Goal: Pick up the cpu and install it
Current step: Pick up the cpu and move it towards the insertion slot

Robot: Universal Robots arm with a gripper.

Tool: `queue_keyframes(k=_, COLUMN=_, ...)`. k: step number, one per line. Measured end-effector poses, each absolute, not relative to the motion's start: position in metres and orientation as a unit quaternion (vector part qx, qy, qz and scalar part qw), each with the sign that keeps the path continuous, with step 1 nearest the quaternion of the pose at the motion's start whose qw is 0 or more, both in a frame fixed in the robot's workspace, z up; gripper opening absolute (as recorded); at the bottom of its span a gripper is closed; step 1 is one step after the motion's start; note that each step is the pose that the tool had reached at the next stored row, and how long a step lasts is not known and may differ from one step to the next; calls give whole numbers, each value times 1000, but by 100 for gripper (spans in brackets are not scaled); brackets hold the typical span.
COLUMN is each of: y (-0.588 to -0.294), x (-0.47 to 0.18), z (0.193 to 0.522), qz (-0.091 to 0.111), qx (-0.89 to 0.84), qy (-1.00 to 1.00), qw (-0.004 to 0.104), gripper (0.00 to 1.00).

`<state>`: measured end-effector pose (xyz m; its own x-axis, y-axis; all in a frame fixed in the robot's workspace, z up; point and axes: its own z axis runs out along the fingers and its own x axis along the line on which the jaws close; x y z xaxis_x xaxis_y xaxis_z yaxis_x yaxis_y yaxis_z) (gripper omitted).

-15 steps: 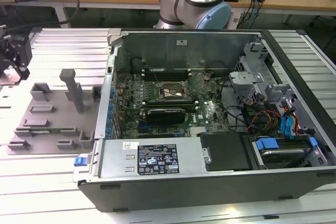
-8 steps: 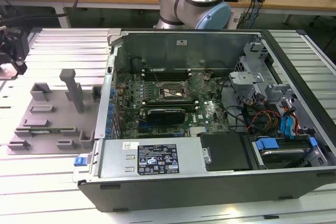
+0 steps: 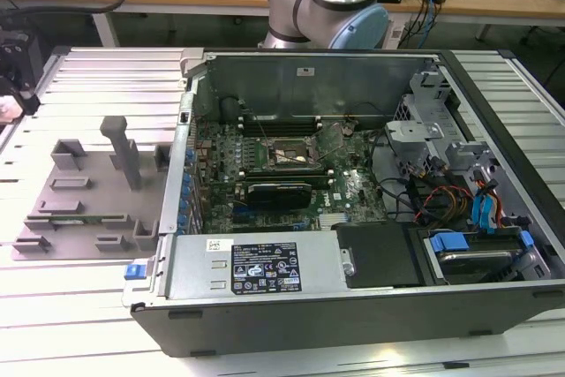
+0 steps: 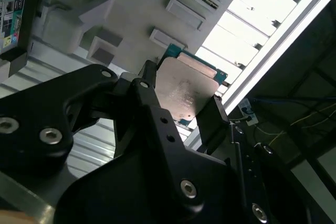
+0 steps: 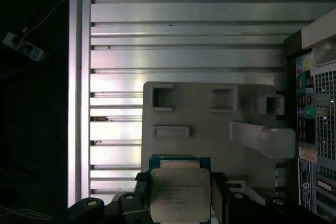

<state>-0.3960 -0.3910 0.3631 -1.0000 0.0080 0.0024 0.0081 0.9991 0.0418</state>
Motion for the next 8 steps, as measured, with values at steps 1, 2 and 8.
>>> queue_keyframes(k=1, y=-391, x=-396, z=367, qz=-21, qx=-4, qy=-1000, qw=1, gripper=55)
queue_keyframes(k=2, y=-391, x=-396, z=370, qz=-21, qx=-4, qy=-1000, qw=1, gripper=55)
queue_keyframes(k=8, y=-390, x=-395, z=386, qz=-21, qx=-4, qy=-1000, qw=1, gripper=55)
